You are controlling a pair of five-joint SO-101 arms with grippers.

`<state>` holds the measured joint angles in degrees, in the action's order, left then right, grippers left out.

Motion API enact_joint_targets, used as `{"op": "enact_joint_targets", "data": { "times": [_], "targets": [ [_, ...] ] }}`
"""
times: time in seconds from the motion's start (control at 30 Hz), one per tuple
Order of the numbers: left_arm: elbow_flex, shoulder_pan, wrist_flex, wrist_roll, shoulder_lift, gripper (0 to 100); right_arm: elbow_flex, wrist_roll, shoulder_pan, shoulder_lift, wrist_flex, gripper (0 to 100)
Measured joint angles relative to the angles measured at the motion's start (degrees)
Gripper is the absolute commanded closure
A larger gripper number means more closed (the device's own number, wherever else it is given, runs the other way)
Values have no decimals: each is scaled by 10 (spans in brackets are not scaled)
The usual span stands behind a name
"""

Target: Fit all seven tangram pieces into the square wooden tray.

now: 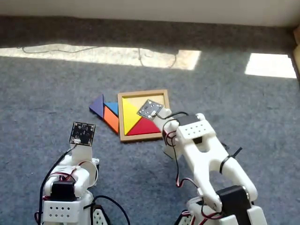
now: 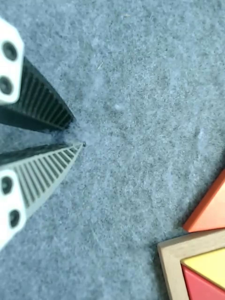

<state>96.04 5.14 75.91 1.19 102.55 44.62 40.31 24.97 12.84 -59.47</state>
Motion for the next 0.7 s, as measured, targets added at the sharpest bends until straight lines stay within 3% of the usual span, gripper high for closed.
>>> {"op": "enact_joint_targets", "data": {
  "times": [0.33,0.7],
  "targets": [
    [0,0,0,0,0,994,-44,65,2,-115,-1,691],
    [0,0,0,0,0,994,-60,69,3,-121,38,849]
  ]
}}
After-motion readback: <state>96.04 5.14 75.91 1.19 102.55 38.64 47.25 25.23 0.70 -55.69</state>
